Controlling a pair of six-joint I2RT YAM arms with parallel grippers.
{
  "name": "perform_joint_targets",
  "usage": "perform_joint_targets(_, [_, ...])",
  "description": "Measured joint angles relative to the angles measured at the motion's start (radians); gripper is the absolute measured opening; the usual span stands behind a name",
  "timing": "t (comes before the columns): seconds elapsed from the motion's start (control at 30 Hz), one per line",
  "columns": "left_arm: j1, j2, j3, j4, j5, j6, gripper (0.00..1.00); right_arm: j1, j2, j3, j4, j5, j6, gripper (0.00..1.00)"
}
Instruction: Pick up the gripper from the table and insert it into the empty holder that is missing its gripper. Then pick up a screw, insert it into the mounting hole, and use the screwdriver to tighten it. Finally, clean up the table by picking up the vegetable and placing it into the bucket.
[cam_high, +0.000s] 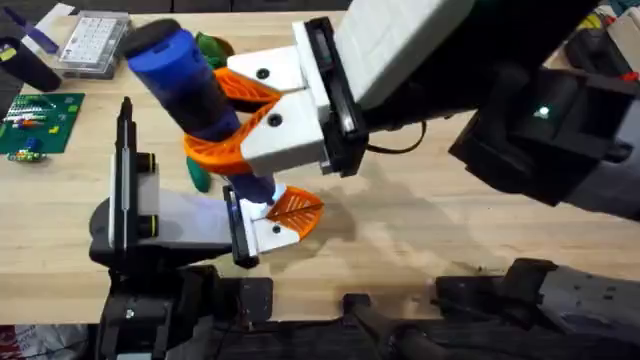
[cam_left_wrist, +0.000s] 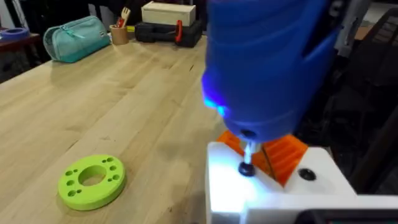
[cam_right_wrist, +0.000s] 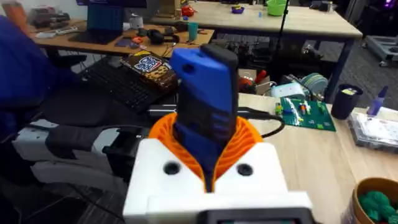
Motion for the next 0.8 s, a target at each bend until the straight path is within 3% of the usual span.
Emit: perform_joint_targets(0.8, [0.0, 0.0, 0.0, 0.0, 0.0, 0.0, 0.014, -0.023, 0.0, -0.032, 0.019, 0.0, 0.012, 0.026])
